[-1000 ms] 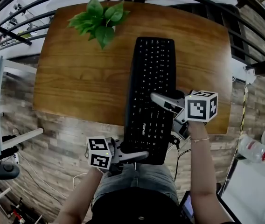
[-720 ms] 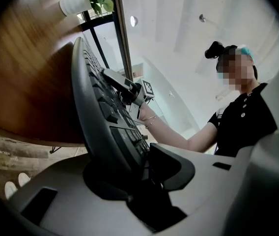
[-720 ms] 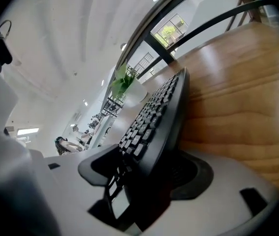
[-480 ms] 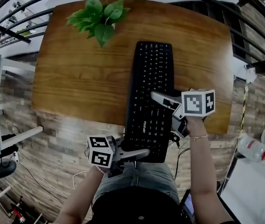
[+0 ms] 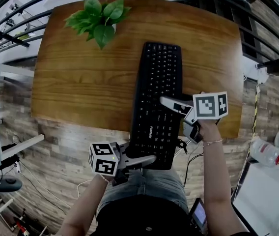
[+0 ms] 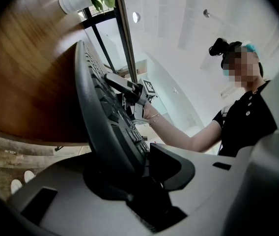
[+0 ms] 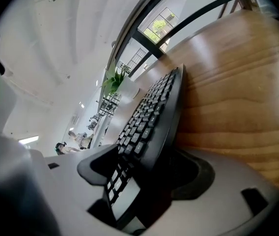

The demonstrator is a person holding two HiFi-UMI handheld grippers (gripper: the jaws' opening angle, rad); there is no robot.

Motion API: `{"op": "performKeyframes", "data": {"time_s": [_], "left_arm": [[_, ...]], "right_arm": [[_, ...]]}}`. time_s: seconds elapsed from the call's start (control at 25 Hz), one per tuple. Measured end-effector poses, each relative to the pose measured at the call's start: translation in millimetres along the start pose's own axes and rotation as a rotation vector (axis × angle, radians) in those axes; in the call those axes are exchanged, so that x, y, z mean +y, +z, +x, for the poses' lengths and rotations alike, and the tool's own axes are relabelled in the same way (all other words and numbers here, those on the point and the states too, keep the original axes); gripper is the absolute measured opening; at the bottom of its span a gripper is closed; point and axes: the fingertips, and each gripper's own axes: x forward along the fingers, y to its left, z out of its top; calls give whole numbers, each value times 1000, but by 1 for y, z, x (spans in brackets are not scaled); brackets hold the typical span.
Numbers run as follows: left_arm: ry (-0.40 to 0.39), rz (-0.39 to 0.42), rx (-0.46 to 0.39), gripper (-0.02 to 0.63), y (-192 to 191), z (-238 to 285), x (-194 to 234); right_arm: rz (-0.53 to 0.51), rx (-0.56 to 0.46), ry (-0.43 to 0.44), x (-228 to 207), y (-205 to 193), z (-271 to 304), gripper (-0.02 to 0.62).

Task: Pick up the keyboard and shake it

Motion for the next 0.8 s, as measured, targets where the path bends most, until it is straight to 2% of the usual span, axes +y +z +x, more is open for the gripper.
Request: {"op": "performKeyframes", "data": {"time_s": [0.16,0.48,0.68,0.8], "left_arm": [[30,-3,-5,143,-3,0,4],[79,-14,-29,143,-4,3,22],[84,-56,-25,141,-14,9,32],[83,-83,-42,141,-15,9,39]], "right_arm": [[-10,-14,-11,-6,-5,-25,290],[-66,-142,-75,0,-20,-65,288],[-64,-253,-32,17,-23,-79,288],[-66,-287,-37,22,-24,-82,288]]}}
